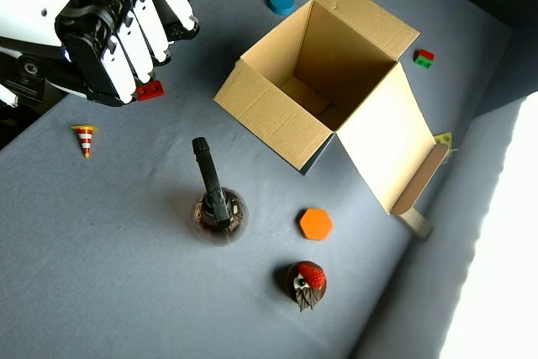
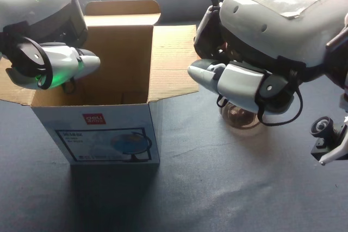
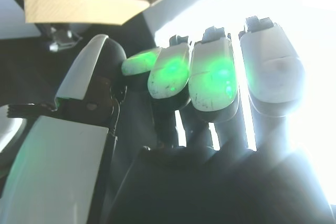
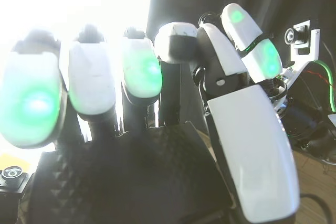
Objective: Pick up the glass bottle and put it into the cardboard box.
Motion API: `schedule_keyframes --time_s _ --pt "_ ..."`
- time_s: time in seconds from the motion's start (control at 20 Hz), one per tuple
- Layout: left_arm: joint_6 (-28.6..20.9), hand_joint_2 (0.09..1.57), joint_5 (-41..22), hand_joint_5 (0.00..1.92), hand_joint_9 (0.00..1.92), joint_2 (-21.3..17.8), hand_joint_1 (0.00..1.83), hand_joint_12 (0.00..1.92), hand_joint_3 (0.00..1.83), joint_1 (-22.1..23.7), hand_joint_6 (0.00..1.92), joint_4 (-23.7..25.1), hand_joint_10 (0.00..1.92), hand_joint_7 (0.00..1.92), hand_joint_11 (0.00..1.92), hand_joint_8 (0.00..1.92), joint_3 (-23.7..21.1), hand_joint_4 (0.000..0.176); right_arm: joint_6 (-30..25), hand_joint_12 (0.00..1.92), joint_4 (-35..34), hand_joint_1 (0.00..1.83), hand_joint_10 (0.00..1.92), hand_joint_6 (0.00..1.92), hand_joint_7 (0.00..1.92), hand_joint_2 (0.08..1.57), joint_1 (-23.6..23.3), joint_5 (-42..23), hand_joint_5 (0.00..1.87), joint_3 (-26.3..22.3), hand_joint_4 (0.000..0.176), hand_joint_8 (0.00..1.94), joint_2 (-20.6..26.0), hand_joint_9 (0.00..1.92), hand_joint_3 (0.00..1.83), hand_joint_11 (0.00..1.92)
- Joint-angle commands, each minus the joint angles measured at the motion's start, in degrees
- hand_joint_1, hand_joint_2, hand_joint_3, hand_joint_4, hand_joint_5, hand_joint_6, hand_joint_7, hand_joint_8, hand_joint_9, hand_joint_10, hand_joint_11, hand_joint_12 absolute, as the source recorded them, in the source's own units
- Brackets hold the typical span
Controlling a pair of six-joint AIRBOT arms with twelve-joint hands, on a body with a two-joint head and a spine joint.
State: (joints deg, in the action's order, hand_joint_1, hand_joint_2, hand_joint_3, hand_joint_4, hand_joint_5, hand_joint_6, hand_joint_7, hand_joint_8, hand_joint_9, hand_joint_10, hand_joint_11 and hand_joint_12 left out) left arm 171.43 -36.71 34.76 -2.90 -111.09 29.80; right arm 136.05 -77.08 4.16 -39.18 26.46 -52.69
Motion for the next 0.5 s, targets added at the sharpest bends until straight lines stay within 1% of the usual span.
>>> schedule_keyframes --time_s 0.0,0.1,0.15,0.2,0.25,0.35,0.4,0.45 --pt "0.3 1.13 1.6 0.28 0.25 -0.2 0.25 0.65 0.14 0.9 0.06 3.2 0.09 0.28 0.06 0.04 -0.3 0.013 0.1 0.0 3.8 0.07 0.02 0.19 0.0 1.04 -0.6 -1.6 0.0 -0.2 0.0 0.22 0.3 0.0 0.53 0.0" --pt "0.3 1.13 1.6 0.28 0.25 -0.2 0.25 0.65 0.14 0.9 0.06 3.2 0.09 0.28 0.06 0.04 -0.3 0.013 0.1 0.0 3.8 0.07 0.02 0.19 0.0 1.04 -0.5 -1.7 0.0 -0.2 0.0 0.22 0.3 0.0 0.53 0.0" --pt "0.3 1.17 1.6 0.29 0.26 -0.2 0.26 0.66 0.05 0.9 0.02 3.3 0.03 0.28 0.05 0.01 -0.3 0.014 0.2 0.0 3.8 0.04 0.0 0.15 0.01 1.09 -0.4 -1.7 0.0 -0.2 0.0 0.16 0.3 0.0 0.45 0.0" --pt "0.3 1.18 1.6 0.3 0.27 -0.2 0.26 0.69 0.01 0.9 0.0 3.6 0.01 0.28 0.03 0.0 -0.3 0.017 0.2 0.0 3.8 0.03 0.0 0.14 0.02 1.13 -0.4 -1.7 0.0 -0.2 0.0 0.12 0.3 0.0 0.38 0.0" --pt "0.3 1.19 1.6 0.29 0.26 -0.2 0.22 0.74 0.0 0.9 0.0 3.6 0.0 0.28 0.0 0.0 -0.4 0.026 0.3 0.0 3.8 0.06 0.0 0.12 0.04 1.15 -0.3 -1.7 0.0 -0.2 0.0 0.08 0.4 0.0 0.31 0.0" --pt "0.3 1.2 0.6 0.25 0.25 -0.2 0.19 0.73 0.0 0.9 0.0 3.5 0.0 0.26 0.0 0.0 -0.6 0.027 0.1 0.0 3.8 0.1 0.0 0.14 0.05 1.14 -0.2 -1.2 0.0 -0.1 0.0 0.08 0.5 0.0 0.3 0.0" --pt "0.3 1.21 -0.2 0.21 0.23 -0.3 0.16 0.69 0.0 1.0 0.0 3.5 0.0 0.23 0.0 0.0 -0.9 0.025 -0.5 0.0 3.8 0.16 0.0 0.15 0.06 1.13 -0.2 -0.5 0.0 0.1 0.0 0.07 0.6 0.0 0.28 0.0" --pt "0.3 1.21 -1.2 0.21 0.23 -0.4 0.16 0.68 0.0 1.0 0.0 3.1 0.0 0.23 0.0 0.0 -1.2 0.025 -1.8 0.0 4.0 0.19 0.0 0.16 0.06 1.12 -0.2 1.9 0.0 0.8 0.0 0.07 0.9 0.0 0.28 0.0"
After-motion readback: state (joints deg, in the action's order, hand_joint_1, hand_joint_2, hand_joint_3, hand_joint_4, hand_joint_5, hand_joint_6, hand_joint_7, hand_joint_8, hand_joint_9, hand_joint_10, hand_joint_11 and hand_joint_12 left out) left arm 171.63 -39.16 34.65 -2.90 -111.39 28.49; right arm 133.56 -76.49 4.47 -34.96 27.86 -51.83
